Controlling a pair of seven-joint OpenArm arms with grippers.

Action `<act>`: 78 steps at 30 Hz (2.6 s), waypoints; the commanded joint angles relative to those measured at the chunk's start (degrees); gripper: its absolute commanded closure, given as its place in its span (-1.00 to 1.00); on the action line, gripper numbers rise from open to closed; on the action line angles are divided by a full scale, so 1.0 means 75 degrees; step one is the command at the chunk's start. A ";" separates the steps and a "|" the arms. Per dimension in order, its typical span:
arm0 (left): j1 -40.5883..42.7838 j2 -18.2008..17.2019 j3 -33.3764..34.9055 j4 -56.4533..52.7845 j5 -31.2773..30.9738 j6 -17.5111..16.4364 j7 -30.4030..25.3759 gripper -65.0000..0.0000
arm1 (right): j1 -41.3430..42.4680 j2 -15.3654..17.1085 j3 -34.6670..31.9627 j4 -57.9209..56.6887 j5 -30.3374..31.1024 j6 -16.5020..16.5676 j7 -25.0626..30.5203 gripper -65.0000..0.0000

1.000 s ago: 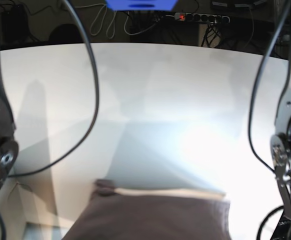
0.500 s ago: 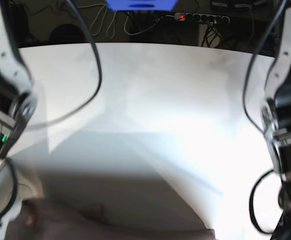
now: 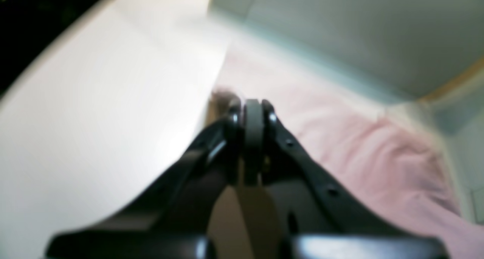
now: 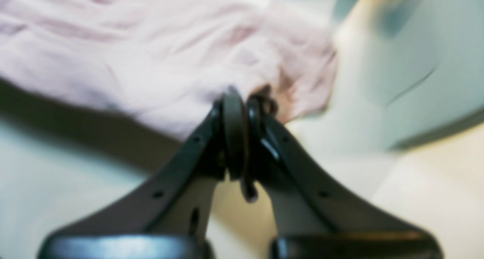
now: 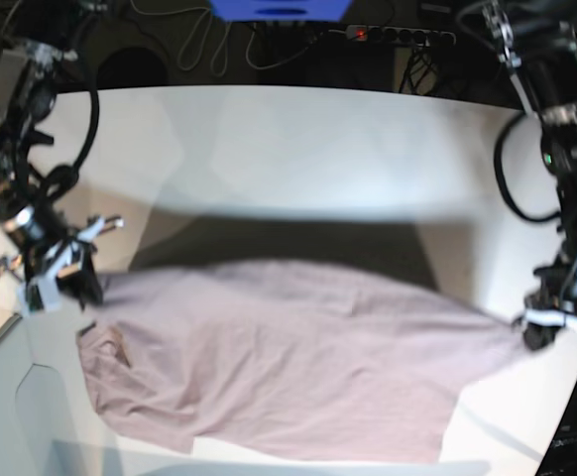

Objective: Layout the t-shirt on the table in an organized manner, then fold the t-shirt properly
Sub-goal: 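Lower the shirt flat onto the table, dragging it toward the arms, then release the shirt with the right gripper and move it along the shoulder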

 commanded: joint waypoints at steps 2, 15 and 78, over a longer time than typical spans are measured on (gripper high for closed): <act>0.0495 -0.0124 -0.0324 0.0150 -0.0437 -0.0138 -0.0263 1.00 | -0.0523 0.0060 0.0026 0.0191 0.0525 -0.0007 0.0274 1.00; 0.2535 0.0650 -0.1812 0.0162 -0.0800 -0.0174 -0.0240 1.00 | -0.2633 -0.0069 0.0026 -0.0419 0.1603 -0.0007 0.0274 1.00; 0.3988 0.1107 -0.3078 0.0889 -0.0730 -0.1193 -0.0217 1.00 | 0.1387 0.0552 0.1280 -0.4955 -0.0671 -0.0007 0.0262 0.08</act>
